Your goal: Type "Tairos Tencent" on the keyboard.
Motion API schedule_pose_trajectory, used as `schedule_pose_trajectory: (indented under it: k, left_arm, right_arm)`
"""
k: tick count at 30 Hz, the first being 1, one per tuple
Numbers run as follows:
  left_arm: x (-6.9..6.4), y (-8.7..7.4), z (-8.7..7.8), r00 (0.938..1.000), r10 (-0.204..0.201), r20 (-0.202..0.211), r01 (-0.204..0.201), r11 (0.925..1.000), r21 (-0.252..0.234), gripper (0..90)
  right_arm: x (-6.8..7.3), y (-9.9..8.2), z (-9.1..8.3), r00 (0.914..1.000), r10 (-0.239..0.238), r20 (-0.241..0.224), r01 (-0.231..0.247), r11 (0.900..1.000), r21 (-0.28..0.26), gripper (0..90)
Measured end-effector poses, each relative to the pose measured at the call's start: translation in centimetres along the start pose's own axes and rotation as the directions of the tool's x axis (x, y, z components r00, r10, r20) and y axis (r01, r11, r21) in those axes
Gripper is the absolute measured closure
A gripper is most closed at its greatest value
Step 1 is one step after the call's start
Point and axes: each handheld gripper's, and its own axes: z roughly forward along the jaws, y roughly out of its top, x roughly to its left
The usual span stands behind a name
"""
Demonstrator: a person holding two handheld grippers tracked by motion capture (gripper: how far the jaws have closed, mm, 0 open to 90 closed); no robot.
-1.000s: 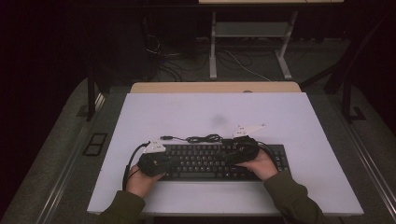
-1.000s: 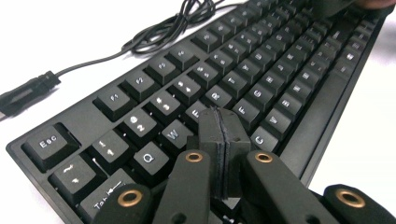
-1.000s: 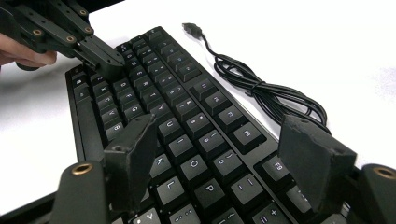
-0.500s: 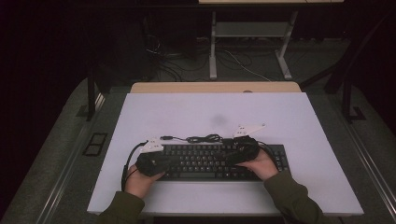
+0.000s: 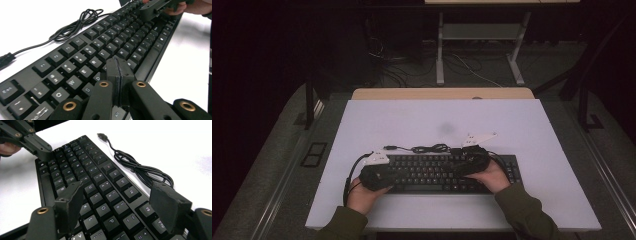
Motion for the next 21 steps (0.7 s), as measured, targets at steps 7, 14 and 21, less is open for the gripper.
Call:
schedule_pose_trajectory:
  k: [7, 14, 21]
  left_arm:
    - [-0.5, 0.1, 0.4, 0.9993, 0.018, 0.034, -0.019, 0.9997, 0.017, 88.9]
    - [-0.8, 0.1, 0.9, 0.9977, 0.027, 0.062, -0.029, 0.9991, 0.029, 88.9]
    - [-1.3, 0.1, 1.6, 0.9961, 0.034, 0.082, -0.037, 0.9983, 0.044, 88.9]
  right_arm:
    - [0.0, 0.0, 0.2, 1.0000, 0.004, -0.007, -0.004, 1.0000, 0.004, 16.3]
    - [-0.1, -0.1, 0.3, 1.0000, 0.000, -0.001, 0.000, 1.0000, 0.004, 14.9]
    - [-0.1, -0.1, 0.3, 1.0000, -0.001, 0.001, 0.001, 1.0000, 0.006, 14.9]
